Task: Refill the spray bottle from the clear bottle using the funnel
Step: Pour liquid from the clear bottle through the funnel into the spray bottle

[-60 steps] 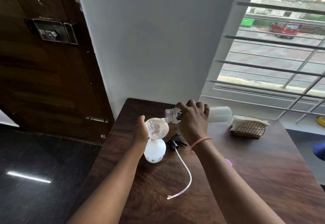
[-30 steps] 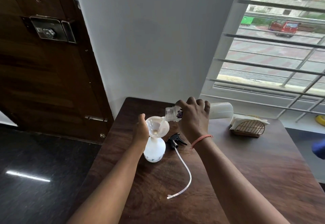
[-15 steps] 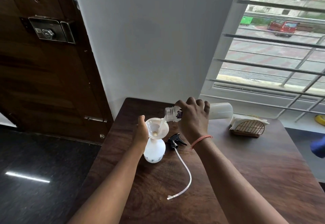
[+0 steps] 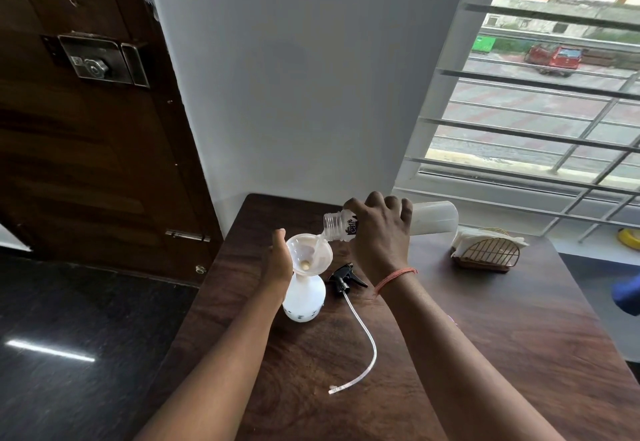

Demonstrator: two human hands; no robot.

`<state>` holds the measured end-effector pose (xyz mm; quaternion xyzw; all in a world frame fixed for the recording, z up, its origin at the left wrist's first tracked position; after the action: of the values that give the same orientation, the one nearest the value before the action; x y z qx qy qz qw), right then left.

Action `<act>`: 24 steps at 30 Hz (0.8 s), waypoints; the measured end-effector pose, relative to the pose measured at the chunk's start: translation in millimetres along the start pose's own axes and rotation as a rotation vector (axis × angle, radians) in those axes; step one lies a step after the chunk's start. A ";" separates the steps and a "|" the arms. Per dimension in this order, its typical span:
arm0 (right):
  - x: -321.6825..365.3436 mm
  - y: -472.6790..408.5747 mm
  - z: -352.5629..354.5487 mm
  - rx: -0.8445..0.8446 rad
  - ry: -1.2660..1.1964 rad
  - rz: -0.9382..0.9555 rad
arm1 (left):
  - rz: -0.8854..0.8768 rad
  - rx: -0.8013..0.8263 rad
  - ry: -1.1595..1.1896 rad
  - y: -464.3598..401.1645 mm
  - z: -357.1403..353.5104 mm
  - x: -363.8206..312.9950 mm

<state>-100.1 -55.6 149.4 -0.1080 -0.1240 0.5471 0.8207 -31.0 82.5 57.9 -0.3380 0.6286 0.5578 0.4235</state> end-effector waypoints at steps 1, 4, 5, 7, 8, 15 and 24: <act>0.0 0.5 0.3 0.003 -0.006 0.000 | -0.003 -0.006 -0.006 0.5 0.4 0.3; -0.8 1.0 1.0 0.005 -0.006 -0.002 | -0.002 -0.005 -0.020 1.6 0.6 1.1; -1.1 0.8 1.0 0.002 -0.005 -0.002 | 0.004 -0.003 -0.025 1.8 0.3 1.3; -1.5 0.7 0.6 -0.006 -0.003 -0.005 | 0.006 -0.008 -0.023 2.2 -0.1 1.0; -1.4 0.7 0.5 -0.013 -0.002 -0.006 | 0.001 -0.011 -0.017 2.4 -0.2 0.8; -1.0 2.2 3.4 -0.005 -0.007 0.003 | 0.011 0.002 -0.025 2.5 -0.6 1.3; -0.2 3.6 4.6 -0.028 0.021 0.006 | 0.003 -0.002 -0.015 3.1 -0.5 2.5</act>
<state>-104.8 -54.2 152.6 -0.1258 -0.1226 0.5466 0.8188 -34.9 82.6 56.9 -0.3333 0.6252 0.5618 0.4270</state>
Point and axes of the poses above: each hand's wrist, its own y-axis away from the middle knuckle, its own z-axis out of the back of the hand, x = y × z, the point moved 2 cm from there along -y, towards the middle knuckle, and after that the axes turned 5 degrees about x, right-handed, at the moved point
